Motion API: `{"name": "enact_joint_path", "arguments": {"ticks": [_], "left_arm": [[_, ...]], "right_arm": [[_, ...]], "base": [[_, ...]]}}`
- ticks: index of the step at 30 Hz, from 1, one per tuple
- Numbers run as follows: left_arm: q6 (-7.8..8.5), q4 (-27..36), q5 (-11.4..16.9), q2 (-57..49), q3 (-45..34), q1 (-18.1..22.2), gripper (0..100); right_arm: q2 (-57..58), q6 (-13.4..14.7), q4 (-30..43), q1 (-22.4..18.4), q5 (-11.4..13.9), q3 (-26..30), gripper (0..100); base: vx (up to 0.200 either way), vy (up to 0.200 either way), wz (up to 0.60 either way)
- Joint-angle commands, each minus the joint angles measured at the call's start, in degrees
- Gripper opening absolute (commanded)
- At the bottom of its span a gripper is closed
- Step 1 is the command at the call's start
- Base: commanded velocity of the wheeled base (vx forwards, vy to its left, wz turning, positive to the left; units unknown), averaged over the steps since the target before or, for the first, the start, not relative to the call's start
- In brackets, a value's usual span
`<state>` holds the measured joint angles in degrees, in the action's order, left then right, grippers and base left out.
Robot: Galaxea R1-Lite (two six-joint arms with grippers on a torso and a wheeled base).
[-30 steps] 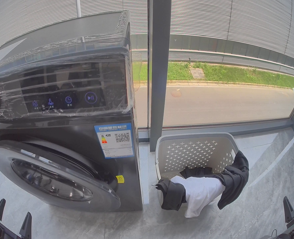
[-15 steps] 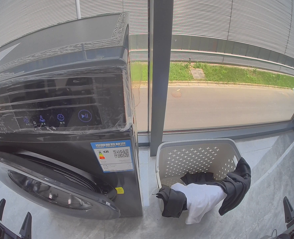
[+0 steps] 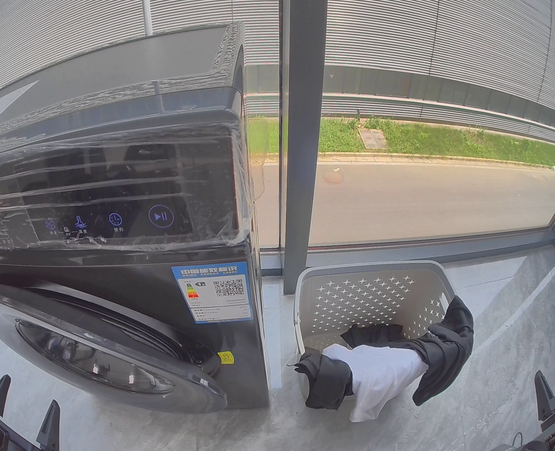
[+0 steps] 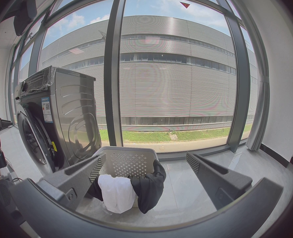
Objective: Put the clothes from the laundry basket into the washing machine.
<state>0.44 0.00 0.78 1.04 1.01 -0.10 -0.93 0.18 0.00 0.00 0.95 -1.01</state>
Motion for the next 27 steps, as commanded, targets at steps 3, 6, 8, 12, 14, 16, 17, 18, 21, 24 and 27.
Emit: {"name": "enact_joint_path", "arguments": {"ticks": [3,6,8,12,14,16,17,18,21,24,27], "left_arm": [[0.09,0.0,0.0,-0.9,-1.0,0.0,100],[0.00,0.0,0.0,-0.9,-1.0,0.0,100],[0.00,0.0,0.0,-0.9,-1.0,0.0,100],[0.00,0.0,0.0,-0.9,-1.0,0.0,100],[0.00,0.0,0.0,-0.9,-1.0,0.0,100],[0.00,0.0,0.0,-0.9,-1.0,0.0,100],[0.00,0.0,0.0,-0.9,-1.0,0.0,100],[0.00,0.0,0.0,-0.9,-1.0,0.0,100],[0.00,0.0,0.0,-0.9,-1.0,0.0,100],[0.00,0.0,0.0,-0.9,-1.0,0.0,100],[0.00,0.0,0.0,-0.9,-1.0,0.0,100]], "right_arm": [[0.9,0.0,0.0,0.0,0.0,1.0,100],[0.9,0.0,0.0,0.1,0.0,1.0,100],[0.9,0.0,0.0,0.1,0.0,1.0,100],[0.9,0.0,0.0,0.1,0.0,1.0,100],[0.9,0.0,0.0,0.0,0.0,1.0,100],[0.9,0.0,0.0,0.1,0.0,1.0,100],[0.9,0.0,0.0,0.1,0.0,1.0,100],[0.9,0.0,0.0,0.1,0.0,1.0,100],[0.9,0.0,0.0,0.0,0.0,1.0,100],[0.9,0.0,0.0,0.0,0.0,1.0,100],[0.9,0.0,0.0,0.0,0.0,1.0,100]], "base": [[-0.200,0.000,0.00],[-0.200,0.000,0.00],[-0.200,0.000,0.00],[-0.200,0.000,0.00],[-0.200,0.000,0.00],[-0.200,0.000,0.00],[-0.200,0.000,0.00],[-0.200,0.000,0.00],[-0.200,0.000,0.00],[-0.200,0.000,0.00],[-0.200,0.000,0.00]]}}
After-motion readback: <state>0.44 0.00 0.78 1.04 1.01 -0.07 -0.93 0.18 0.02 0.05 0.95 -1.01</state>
